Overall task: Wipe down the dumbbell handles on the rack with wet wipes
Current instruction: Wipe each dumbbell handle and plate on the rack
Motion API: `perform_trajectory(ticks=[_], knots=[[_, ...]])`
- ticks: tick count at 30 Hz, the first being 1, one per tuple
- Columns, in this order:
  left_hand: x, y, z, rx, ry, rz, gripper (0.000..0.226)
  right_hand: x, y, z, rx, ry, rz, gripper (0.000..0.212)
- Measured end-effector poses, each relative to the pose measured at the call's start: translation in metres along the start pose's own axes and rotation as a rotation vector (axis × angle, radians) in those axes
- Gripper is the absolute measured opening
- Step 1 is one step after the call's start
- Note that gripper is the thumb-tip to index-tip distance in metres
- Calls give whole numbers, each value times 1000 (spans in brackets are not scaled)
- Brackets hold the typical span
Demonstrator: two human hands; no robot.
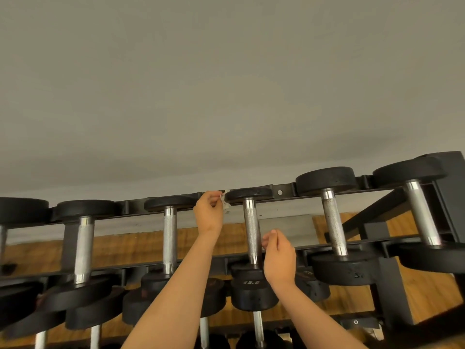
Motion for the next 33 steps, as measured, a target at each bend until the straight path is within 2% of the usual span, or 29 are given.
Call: perform_trajectory(ticks=[3, 7, 12, 14, 16, 20, 23, 27, 30, 33], knots=[[-6, -7, 9, -65, 2, 110, 16, -1, 1, 0, 5, -10, 7, 32], [-28, -6, 26, -72, 93, 189, 17, -1, 1, -1, 11, -10, 3, 32], [-65, 19, 37, 73, 248, 144, 13, -3, 2, -2, 12, -16, 20, 35], [-75, 40, 45, 176, 321, 40, 12, -4, 4, -3, 5, -25, 28, 37], [-78, 55, 49, 205, 369, -64, 11, -6, 7, -4, 7, -22, 40, 38], [-81, 57, 50, 151, 358, -83, 11, -6, 8, -5, 21, -28, 20, 37], [-82, 53, 52, 173, 334, -63, 19, -6, 10, -5, 34, -46, 6, 35], [-85, 42, 56, 163, 337, -168, 30, -10, 11, -8, 94, -29, -29, 32], [-82, 35, 54, 134, 340, -231, 28, -6, 7, -9, 166, -27, -124, 21], [-80, 34, 53, 93, 314, -202, 25, 19, -21, -15, 62, -137, -210, 14]])
Point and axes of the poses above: each hand's wrist, its own z-axis away from the middle knuckle, its own y-axis out of the palm, x = y × z, the point moved 6 cm from there along -z, towards the middle knuckle, and after that the axes turned 10 degrees about z, right-handed, at the moved point
